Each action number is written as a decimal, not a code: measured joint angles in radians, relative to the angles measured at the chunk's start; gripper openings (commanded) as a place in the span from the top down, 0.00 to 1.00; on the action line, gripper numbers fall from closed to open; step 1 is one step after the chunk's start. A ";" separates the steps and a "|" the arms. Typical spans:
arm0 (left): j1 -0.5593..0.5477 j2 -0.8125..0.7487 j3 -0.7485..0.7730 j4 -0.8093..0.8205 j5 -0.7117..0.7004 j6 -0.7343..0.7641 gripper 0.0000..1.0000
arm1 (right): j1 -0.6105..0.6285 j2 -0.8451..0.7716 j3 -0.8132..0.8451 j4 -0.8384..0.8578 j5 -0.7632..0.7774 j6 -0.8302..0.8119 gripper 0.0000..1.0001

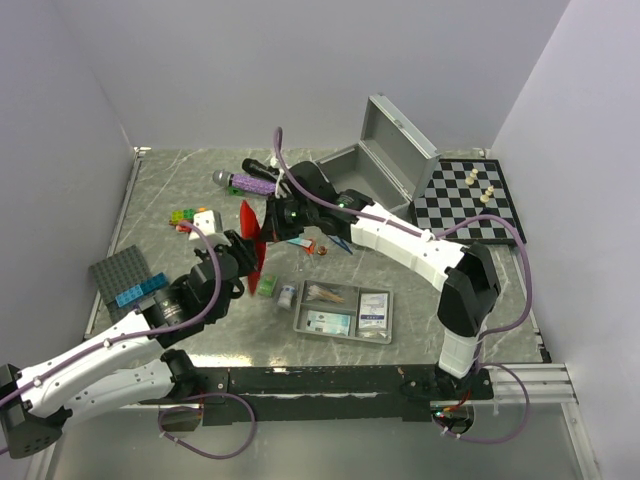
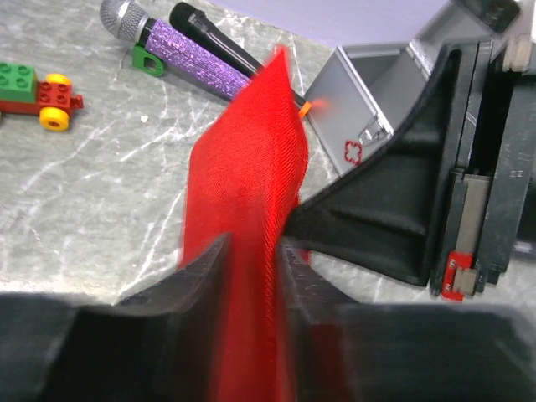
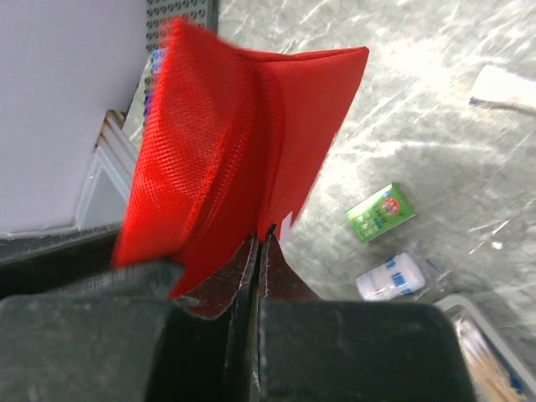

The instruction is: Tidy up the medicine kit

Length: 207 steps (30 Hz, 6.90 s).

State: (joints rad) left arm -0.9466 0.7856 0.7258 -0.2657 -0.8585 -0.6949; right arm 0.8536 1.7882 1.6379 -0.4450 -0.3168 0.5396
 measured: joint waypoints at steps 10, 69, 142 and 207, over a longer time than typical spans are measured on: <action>0.016 -0.030 0.043 -0.062 0.064 -0.059 0.12 | 0.014 0.001 0.017 -0.055 0.089 -0.061 1.00; 0.127 0.333 0.364 -0.340 0.272 0.044 0.99 | 0.021 -0.130 -0.181 0.010 0.241 -0.030 0.26; 0.129 0.507 0.529 -0.687 0.092 0.033 0.99 | -0.054 -0.235 -0.360 0.268 0.028 -0.065 0.22; 0.138 0.232 0.357 -0.770 0.072 -0.130 0.99 | -0.048 0.394 0.012 0.091 0.159 -0.305 0.26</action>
State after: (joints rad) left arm -0.8082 1.0176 1.0824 -1.0359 -0.7868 -0.8246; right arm 0.8051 2.1822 1.6497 -0.3542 -0.1577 0.2344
